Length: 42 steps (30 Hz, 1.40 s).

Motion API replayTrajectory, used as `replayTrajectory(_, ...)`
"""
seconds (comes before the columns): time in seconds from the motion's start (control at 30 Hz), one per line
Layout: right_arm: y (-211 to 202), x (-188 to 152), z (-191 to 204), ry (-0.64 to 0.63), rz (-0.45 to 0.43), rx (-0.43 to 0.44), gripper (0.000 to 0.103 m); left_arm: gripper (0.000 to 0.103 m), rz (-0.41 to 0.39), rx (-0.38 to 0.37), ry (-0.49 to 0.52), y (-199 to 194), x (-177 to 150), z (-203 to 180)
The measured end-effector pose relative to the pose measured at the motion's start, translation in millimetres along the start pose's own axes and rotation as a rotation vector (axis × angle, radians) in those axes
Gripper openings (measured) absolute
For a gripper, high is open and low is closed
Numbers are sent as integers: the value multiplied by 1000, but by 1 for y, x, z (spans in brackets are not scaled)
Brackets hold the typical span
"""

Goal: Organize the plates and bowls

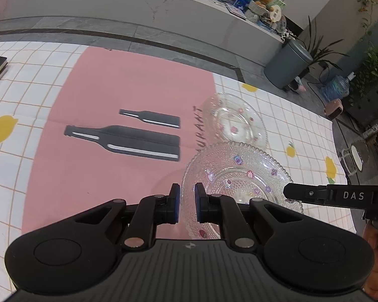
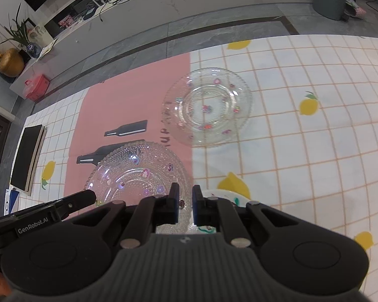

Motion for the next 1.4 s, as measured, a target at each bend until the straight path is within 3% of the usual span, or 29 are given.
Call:
replayTrajectory(0.57, -5, -39, -65, 96, 16, -73, 8, 13, 106, -48, 76, 35, -41, -42)
replayTrajectory(0.97, 13, -59, -76, 89, 40, -96, 9, 13, 151, -27, 127, 48, -61, -44)
replayTrajectory(1.4, 17, -66, -77, 50, 37, -110, 12, 13, 146, -9, 201, 50, -69, -53)
Point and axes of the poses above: each gripper's, at about its wrist camera, not at the fingertips, and y roughly the way its jaws point, z to its left, x to its top, the point moved 2 cm from there along y, roughly the way its jaws point, and after that the axes turned 14 degrees about -z, right-handed, at the moved point
